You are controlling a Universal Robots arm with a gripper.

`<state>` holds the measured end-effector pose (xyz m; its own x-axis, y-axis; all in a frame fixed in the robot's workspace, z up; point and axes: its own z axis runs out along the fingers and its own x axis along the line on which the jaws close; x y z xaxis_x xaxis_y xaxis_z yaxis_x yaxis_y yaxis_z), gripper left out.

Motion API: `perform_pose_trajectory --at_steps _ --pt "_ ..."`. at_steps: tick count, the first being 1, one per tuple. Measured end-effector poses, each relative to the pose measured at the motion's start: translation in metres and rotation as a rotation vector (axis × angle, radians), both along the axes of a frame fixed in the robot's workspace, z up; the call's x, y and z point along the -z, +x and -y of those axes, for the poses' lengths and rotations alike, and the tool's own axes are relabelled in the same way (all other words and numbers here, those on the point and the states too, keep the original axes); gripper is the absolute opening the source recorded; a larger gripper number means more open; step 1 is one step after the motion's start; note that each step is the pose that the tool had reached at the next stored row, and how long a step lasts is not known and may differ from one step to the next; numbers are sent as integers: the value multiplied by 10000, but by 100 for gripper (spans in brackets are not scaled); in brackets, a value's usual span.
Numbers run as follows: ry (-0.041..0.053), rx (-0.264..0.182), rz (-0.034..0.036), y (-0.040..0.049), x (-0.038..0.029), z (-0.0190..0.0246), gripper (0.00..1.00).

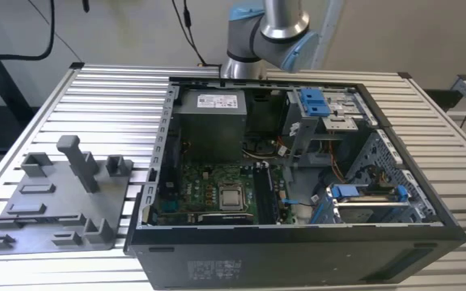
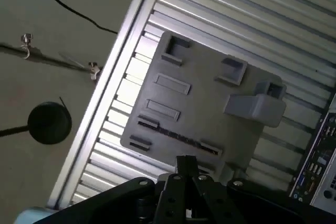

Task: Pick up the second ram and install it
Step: 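Pick up the second ram and move it above second insertion slot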

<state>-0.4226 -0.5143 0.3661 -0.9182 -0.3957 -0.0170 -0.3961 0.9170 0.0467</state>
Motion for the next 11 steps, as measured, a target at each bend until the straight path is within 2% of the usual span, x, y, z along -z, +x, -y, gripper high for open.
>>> perform_pose_trajectory --at_steps 8,11 --pt "-1 -1455 2 -2 24 0 11" --pt "-1 -2001 32 -2 39 0 11"
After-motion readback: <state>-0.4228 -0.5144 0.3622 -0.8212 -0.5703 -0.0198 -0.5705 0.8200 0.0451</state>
